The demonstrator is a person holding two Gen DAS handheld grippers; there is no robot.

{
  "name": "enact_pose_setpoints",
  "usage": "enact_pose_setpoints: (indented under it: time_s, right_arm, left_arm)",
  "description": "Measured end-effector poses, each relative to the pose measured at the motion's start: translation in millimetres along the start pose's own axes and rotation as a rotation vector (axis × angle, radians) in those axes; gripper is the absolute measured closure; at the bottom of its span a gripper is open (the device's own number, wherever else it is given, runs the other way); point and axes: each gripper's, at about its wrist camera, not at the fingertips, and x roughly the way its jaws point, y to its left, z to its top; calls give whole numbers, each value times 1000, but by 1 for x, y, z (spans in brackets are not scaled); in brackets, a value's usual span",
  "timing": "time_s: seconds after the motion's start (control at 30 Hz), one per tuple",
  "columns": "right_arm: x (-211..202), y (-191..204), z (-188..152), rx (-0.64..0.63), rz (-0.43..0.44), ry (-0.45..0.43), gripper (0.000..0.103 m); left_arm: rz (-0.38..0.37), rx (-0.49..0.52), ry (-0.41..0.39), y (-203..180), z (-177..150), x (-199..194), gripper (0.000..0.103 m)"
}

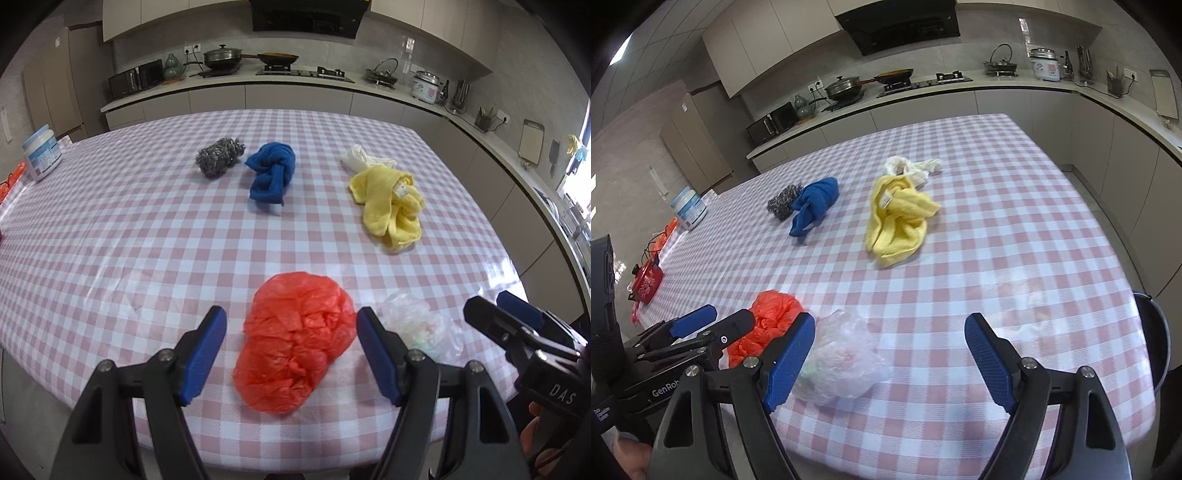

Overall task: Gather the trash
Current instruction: 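Move both tools back over the table toward the red and clear bags, then grasp the red plastic bag with the left tool while the right tool grasps the clear bag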

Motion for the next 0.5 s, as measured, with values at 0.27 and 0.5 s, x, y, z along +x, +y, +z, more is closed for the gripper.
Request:
enact_pose_setpoints:
  time_s: [0.27, 0.5]
  right_arm:
    - [11, 14, -9, 2, -6, 20, 18]
    - [19, 21, -11, 6, -18, 41, 18]
  left_arm:
    - [-23, 48, 43, 0, -6, 25, 29]
    - [-17, 29, 52, 18, -8, 42, 29]
